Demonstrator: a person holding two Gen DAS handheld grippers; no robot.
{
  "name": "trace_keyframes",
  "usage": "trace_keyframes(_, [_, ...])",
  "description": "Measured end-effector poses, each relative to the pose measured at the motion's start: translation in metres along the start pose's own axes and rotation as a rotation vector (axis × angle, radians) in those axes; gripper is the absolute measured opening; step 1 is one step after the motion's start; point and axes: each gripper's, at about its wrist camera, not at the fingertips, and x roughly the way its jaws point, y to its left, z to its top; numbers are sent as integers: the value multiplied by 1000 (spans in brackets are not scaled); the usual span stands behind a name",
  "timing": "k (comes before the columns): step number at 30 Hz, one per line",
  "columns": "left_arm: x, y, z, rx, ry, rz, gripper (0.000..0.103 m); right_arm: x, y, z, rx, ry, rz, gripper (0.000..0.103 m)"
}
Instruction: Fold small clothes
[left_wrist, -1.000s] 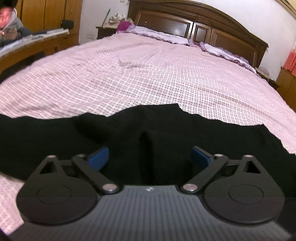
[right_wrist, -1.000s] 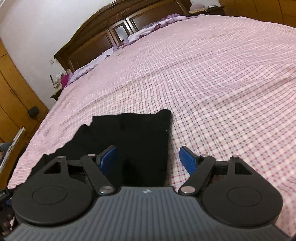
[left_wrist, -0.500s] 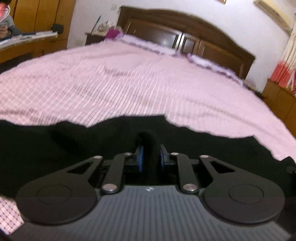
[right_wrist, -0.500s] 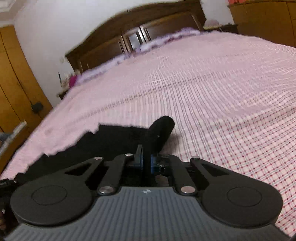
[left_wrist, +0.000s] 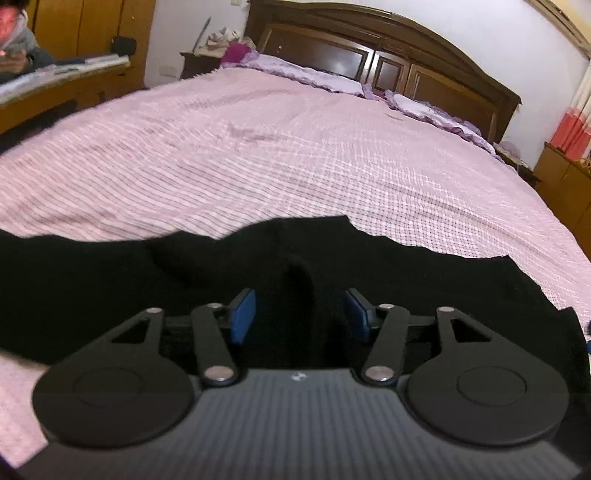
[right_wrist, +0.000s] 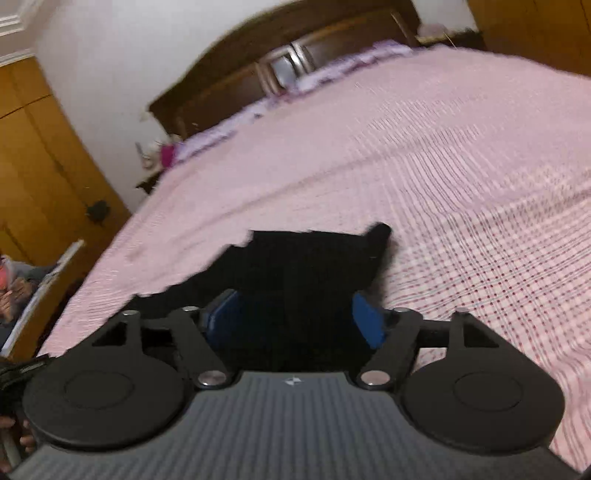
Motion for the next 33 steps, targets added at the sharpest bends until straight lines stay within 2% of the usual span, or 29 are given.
trace_keyframes(3, [-25, 9, 3, -3, -7, 37, 64, -31, 19, -6, -6, 2, 51, 80])
trace_keyframes(7, [-53, 27, 6, -11, 7, 92, 64, -58, 38, -18, -22, 26, 65, 88])
trace_keyframes(12, [-78, 57, 3, -33, 8, 155, 65, -85, 51, -44, -21, 71, 102, 92])
trace_keyframes(18, [-98, 110, -5, -182, 16, 185, 65, -102, 65, -90, -32, 99, 94, 96])
trace_keyframes(23, [-104, 150, -10, -273, 38, 316, 65, -106, 77, -116, -54, 130, 86, 96])
trace_keyframes(28, [-99, 184, -12, -354, 52, 391, 65, -108, 84, -132, -83, 133, 48, 97])
trace_keyframes(30, [-94, 198, -13, -413, 56, 393, 65, -106, 85, -135, -89, 137, 24, 97])
trace_keyframes(33, [-89, 213, -12, -482, 22, 363, 65, -104, 84, -137, -81, 147, 13, 97])
